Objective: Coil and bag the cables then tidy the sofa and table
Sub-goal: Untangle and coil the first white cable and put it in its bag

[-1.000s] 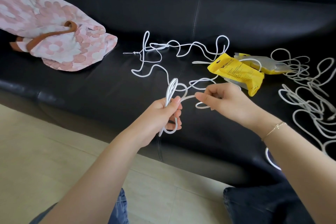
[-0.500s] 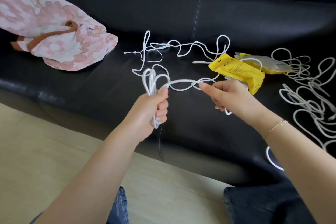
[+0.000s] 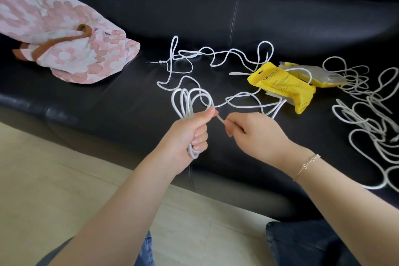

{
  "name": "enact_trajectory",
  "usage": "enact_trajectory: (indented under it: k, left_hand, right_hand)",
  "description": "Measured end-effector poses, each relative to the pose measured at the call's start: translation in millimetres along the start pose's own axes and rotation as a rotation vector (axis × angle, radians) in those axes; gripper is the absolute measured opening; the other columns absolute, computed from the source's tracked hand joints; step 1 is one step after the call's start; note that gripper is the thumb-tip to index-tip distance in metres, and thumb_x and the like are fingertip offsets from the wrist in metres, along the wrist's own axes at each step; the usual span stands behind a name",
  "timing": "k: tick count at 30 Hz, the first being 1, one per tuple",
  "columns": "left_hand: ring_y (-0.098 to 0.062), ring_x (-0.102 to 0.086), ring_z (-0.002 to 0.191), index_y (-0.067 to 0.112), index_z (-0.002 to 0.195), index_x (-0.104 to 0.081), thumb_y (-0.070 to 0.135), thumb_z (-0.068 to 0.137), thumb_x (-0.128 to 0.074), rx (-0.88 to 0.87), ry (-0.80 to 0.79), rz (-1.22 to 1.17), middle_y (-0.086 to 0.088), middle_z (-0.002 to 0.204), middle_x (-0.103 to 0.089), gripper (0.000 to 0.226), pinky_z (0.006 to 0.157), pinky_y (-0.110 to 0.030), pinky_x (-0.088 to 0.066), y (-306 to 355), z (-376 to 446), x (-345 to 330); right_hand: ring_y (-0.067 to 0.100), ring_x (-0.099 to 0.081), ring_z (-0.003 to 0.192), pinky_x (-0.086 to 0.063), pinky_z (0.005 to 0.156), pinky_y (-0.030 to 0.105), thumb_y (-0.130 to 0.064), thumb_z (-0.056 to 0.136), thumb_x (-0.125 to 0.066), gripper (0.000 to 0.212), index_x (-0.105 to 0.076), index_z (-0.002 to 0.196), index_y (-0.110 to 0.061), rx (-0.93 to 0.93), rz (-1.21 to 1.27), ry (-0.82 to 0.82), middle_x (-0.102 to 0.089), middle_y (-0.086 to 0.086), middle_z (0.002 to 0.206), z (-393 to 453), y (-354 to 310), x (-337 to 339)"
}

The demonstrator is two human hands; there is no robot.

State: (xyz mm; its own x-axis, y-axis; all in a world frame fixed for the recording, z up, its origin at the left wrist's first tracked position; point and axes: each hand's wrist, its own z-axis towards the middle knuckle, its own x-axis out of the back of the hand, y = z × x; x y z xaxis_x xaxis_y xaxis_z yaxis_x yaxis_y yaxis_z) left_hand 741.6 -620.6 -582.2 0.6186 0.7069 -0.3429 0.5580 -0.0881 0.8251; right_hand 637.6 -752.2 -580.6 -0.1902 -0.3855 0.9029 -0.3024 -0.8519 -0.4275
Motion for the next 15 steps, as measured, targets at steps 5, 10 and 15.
enact_trajectory:
  k: [5, 10, 15]
  left_hand:
    - [-0.007, -0.023, 0.041, 0.017, 0.072, -0.058, 0.025, 0.088, -0.071, 0.013, 0.104, -0.025, 0.003, 0.05, -0.026, 0.022, 0.042, -0.019, -0.02, -1.3, 1.0, -0.8]
    - [-0.006, -0.023, 0.04, 0.008, 0.103, -0.068, 0.026, 0.089, -0.069, 0.02, 0.068, -0.015, 0.005, 0.049, -0.024, 0.023, 0.041, -0.019, -0.02, -1.9, 0.8, 0.3]
    - [-0.005, -0.028, 0.045, 0.008, 0.09, -0.06, 0.025, 0.095, -0.062, 0.0, 0.087, -0.12, 0.004, 0.056, -0.031, 0.018, 0.042, -0.016, -0.028, 1.9, 1.4, -1.3]
  right_hand:
    - [0.01, -0.045, 0.057, -0.038, 0.059, 0.031, -0.025, 0.1, -0.04, 0.026, -0.057, 0.08, -0.02, 0.103, 0.027, 0.008, -0.049, -0.005, 0.059, -2.8, -1.7, -1.3]
    - [0.011, -0.046, 0.058, -0.035, 0.058, 0.031, -0.025, 0.1, -0.04, 0.026, -0.056, 0.08, -0.021, 0.127, 0.019, -0.029, -0.052, -0.004, 0.061, -3.4, -1.4, -2.1]
    - [0.015, -0.047, 0.055, -0.035, 0.054, 0.028, -0.034, 0.1, -0.039, 0.032, -0.058, 0.079, -0.018, 0.181, 0.039, 0.016, -0.051, -0.003, 0.057, -5.0, -2.4, -3.9]
